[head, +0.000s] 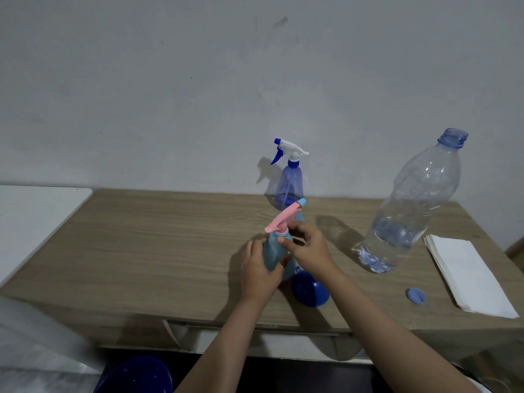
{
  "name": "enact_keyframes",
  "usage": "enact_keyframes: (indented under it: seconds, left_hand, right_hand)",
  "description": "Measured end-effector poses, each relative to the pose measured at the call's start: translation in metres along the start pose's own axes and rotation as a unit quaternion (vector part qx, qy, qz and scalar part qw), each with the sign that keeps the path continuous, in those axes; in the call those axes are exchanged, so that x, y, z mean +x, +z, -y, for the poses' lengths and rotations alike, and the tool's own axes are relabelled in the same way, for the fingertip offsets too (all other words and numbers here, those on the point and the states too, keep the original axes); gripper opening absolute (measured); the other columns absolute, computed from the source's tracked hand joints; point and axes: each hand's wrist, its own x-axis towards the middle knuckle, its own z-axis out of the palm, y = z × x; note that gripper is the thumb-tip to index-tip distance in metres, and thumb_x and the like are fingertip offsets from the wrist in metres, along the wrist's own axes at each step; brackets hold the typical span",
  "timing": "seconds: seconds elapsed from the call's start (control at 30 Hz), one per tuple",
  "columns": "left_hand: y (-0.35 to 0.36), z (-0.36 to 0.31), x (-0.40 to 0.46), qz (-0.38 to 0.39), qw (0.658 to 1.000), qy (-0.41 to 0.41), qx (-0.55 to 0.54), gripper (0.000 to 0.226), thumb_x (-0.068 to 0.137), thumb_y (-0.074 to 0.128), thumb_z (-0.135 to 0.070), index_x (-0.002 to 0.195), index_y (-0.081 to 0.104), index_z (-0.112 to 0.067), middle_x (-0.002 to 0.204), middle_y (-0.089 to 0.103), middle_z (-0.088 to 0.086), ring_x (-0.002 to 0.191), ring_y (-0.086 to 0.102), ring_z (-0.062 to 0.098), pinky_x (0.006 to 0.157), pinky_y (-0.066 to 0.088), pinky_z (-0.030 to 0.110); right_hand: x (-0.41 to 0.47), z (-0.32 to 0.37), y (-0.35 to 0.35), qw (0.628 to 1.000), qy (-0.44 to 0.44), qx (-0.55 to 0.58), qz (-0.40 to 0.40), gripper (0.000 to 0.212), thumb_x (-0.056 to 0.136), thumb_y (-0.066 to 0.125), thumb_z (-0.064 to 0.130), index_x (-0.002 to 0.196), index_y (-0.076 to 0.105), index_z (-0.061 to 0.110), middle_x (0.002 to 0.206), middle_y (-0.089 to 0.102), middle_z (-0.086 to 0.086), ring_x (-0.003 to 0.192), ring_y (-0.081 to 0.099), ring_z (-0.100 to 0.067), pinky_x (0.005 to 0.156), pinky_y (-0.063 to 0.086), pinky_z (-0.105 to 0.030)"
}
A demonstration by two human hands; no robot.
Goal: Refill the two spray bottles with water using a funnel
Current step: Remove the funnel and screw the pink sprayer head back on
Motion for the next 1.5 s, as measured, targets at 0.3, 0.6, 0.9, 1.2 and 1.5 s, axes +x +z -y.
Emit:
enact_keyframes:
  seconds: [0.3,0.6,0.9,1.2,1.5]
  left_hand:
    - [-0.002,-0.001,0.000,-0.001,1.000,0.004,0.007,0.050,0.074,0.074,-0.024,0.121,0.057,-0.020,0.114,0.055,-0.008,0.101,0.053,0.009,0.066,0.034,0.008]
    - [0.007,0.004,0.001,-0.021,0.999,0.011,-0.024,0.050,0.072,0.075,-0.026,0.118,0.058,-0.016,0.111,0.056,-0.001,0.103,0.054,0.017,0.081,0.047,0.029]
    - [0.003,0.005,0.005,-0.013,1.000,0.012,-0.005,0.051,0.071,0.078,-0.019,0.119,0.058,-0.014,0.112,0.058,-0.001,0.102,0.055,0.016,0.079,0.043,0.022]
    - [-0.010,0.011,0.004,0.116,0.993,-0.035,0.001,0.074,0.065,0.082,-0.028,0.130,0.045,-0.025,0.123,0.056,-0.009,0.110,0.056,0.012,0.069,0.038,0.009]
    - [-0.008,0.003,-0.007,0.039,0.994,-0.043,0.089,0.071,0.061,0.082,-0.034,0.122,0.051,-0.015,0.119,0.058,0.001,0.108,0.057,0.024,0.075,0.042,0.029]
  right_hand:
    - [-0.002,0.001,0.005,0.999,0.011,-0.004,-0.033,0.030,0.077,0.077,0.017,0.104,0.064,0.014,0.103,0.066,0.005,0.099,0.061,-0.007,0.083,0.051,-0.022]
    - [0.000,-0.001,0.014,0.997,0.001,-0.054,-0.051,0.020,0.081,0.073,0.018,0.100,0.065,0.017,0.102,0.065,0.002,0.092,0.056,0.000,0.076,0.041,-0.009]
    - [-0.004,-0.007,0.025,0.993,-0.009,-0.048,-0.105,0.025,0.081,0.073,0.024,0.103,0.064,0.018,0.108,0.062,0.001,0.099,0.058,-0.006,0.081,0.044,-0.013]
    - [-0.013,-0.008,0.033,0.965,0.021,-0.061,-0.255,0.086,0.052,0.090,0.044,0.118,0.042,0.017,0.115,0.041,0.002,0.100,0.048,-0.013,0.082,0.045,-0.025]
    - [0.010,0.009,0.051,0.980,-0.058,-0.056,-0.181,0.039,0.088,0.064,0.026,0.116,0.043,0.008,0.106,0.048,-0.007,0.088,0.053,-0.018,0.064,0.039,-0.007]
